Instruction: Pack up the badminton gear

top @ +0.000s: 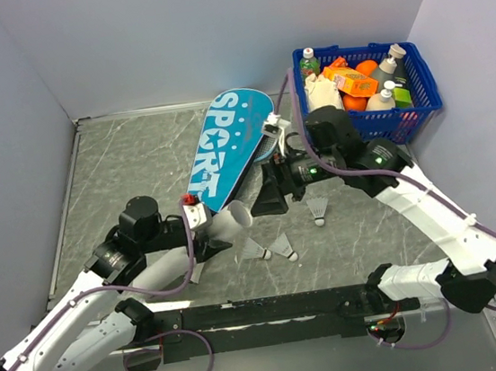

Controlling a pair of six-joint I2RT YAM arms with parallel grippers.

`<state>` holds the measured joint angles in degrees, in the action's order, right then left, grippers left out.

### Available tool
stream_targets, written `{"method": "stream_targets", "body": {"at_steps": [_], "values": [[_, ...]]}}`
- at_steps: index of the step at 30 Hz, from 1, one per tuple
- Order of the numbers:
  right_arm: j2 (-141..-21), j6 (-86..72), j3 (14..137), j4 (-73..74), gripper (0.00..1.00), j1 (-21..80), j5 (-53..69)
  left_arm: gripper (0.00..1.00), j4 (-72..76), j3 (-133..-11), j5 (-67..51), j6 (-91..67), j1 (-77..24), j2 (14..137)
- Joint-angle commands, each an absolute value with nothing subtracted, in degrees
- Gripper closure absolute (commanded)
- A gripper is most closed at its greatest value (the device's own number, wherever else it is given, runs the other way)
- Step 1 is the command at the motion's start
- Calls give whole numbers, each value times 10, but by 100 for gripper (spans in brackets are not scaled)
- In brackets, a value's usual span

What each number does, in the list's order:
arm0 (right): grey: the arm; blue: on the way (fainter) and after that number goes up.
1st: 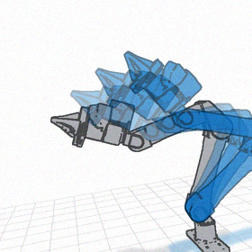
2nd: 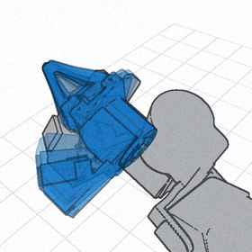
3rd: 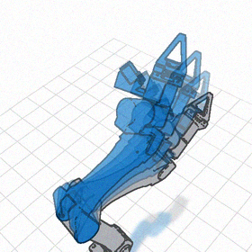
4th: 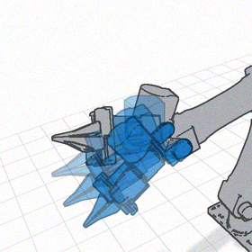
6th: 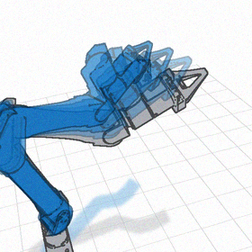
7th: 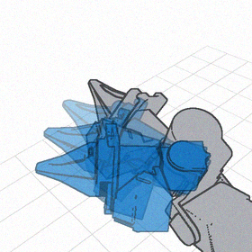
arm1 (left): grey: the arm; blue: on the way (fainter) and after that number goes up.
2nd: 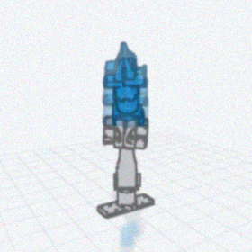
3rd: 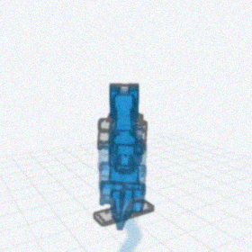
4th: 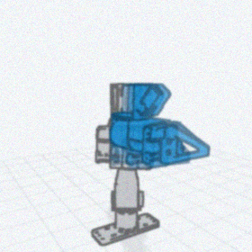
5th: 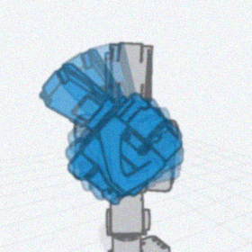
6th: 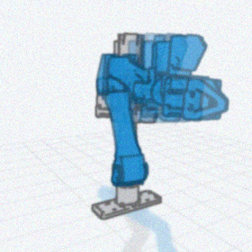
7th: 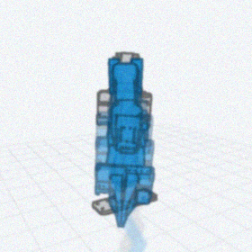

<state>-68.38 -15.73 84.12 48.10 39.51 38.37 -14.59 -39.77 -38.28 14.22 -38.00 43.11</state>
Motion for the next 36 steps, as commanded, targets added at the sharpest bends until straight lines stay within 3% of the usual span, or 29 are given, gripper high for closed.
{"method": "stream_targets", "body": {"at_steps": [1,13,26,36], "values": [[-701,-152,864,447,14,410,399,96,-117,-410,-375,135,-385,439],[-740,-170,858,411,39,431,424,96,-113,-412,-344,138,-395,465],[-766,-186,853,392,51,465,413,96,-116,-418,-326,133,-397,458],[-761,-192,849,385,51,473,372,97,-126,-418,-326,131,-398,436]]}}
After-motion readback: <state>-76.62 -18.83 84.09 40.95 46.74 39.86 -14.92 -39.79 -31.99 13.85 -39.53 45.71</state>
